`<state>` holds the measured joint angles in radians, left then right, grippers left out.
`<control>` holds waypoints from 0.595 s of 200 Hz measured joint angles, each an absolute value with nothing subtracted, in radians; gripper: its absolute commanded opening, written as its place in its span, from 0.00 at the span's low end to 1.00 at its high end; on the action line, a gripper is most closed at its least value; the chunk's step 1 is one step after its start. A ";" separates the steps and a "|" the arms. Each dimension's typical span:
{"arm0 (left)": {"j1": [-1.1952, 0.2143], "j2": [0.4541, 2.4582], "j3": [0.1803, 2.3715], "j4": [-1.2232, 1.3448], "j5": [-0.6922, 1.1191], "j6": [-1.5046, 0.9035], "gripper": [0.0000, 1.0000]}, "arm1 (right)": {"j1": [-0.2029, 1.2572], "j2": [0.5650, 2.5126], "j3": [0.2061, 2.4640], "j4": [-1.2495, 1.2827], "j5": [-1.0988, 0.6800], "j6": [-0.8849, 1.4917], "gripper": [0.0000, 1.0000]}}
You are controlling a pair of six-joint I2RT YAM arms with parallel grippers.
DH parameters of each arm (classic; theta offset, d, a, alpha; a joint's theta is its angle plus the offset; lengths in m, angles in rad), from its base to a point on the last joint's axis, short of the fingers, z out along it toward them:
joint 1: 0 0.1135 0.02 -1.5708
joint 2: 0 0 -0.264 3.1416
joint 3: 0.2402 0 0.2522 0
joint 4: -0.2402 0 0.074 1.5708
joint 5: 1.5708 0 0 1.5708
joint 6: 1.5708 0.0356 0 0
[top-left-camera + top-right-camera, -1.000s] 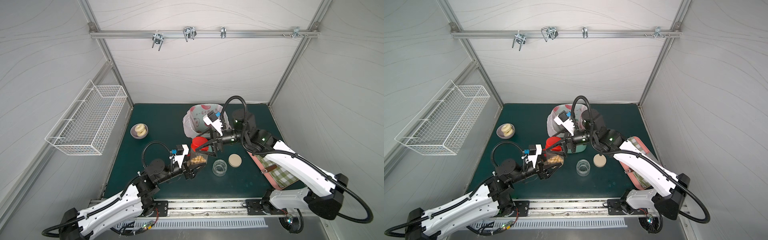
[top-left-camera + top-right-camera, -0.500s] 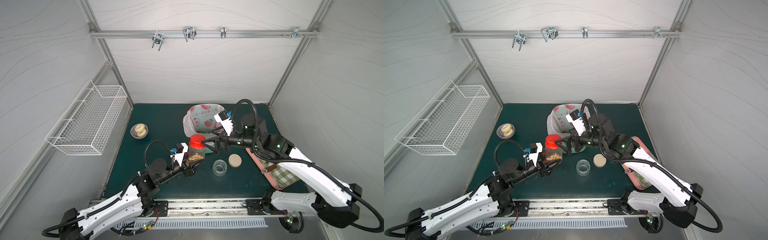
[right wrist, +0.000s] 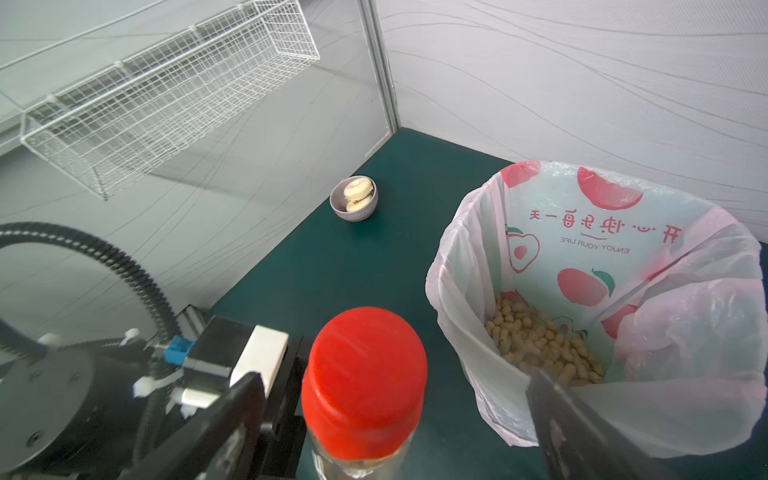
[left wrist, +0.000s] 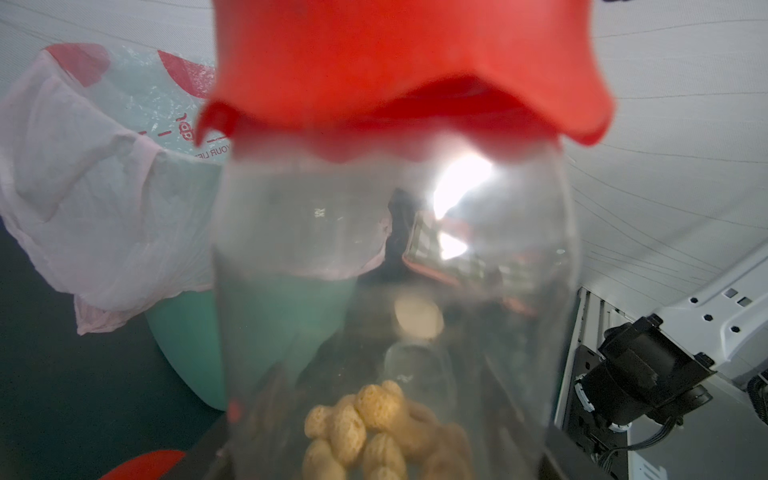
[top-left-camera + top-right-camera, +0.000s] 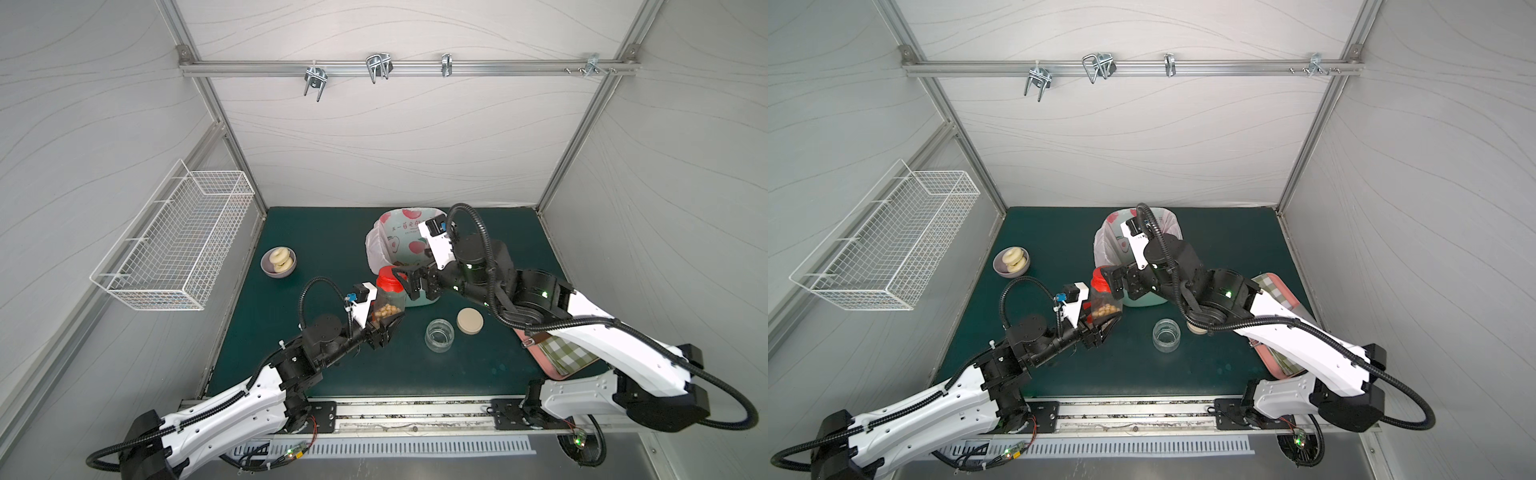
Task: Empty moldy peanuts from jars
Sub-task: Unscrew the lid from the jar.
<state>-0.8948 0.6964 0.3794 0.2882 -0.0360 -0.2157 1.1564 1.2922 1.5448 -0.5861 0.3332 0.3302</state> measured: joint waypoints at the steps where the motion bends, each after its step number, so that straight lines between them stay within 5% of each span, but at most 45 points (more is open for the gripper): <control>1: -0.895 0.696 0.379 0.288 -0.036 -0.216 0.35 | 1.158 1.296 1.547 -0.586 0.336 0.331 0.99; 119: -0.895 0.666 0.379 0.287 -0.067 -0.213 0.35 | 1.222 1.407 1.581 -0.559 0.427 0.400 0.95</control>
